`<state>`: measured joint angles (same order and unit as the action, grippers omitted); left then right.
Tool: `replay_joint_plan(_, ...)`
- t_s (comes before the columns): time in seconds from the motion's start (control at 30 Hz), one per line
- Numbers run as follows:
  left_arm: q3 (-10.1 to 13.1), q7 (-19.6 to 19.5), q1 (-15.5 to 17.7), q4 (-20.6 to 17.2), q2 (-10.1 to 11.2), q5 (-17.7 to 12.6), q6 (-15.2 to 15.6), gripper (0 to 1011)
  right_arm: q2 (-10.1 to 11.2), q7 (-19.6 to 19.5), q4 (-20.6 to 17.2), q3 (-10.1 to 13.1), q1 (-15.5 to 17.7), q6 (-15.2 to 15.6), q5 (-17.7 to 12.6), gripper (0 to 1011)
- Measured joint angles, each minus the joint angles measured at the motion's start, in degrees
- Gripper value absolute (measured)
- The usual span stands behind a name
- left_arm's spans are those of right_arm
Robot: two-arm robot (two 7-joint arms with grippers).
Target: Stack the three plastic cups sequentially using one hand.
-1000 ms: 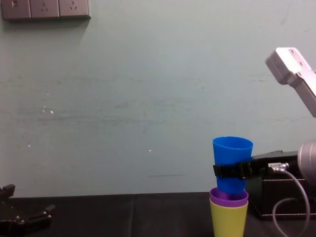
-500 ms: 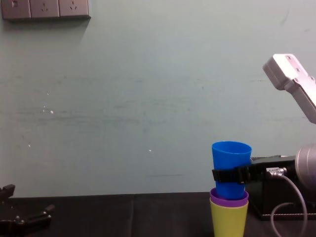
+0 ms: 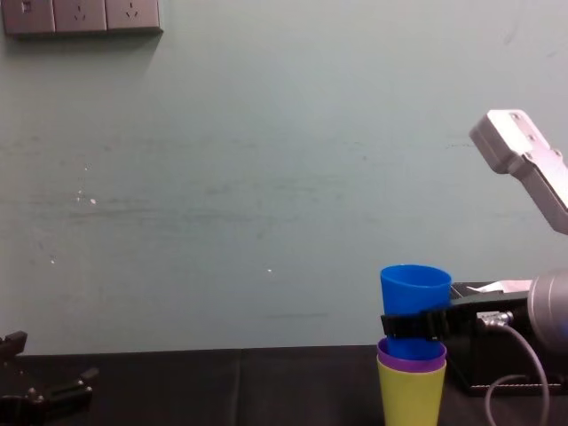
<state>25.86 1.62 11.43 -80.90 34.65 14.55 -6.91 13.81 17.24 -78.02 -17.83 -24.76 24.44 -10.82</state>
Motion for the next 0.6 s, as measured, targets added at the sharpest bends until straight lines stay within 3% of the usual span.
replay_joint_plan(0.6, 0.0, 0.0, 0.0, 0.0, 0.0, 0.0, 0.0, 1000, -0.2, 0.3, 1.9, -0.7, -0.6, -0.2, 0.0, 705)
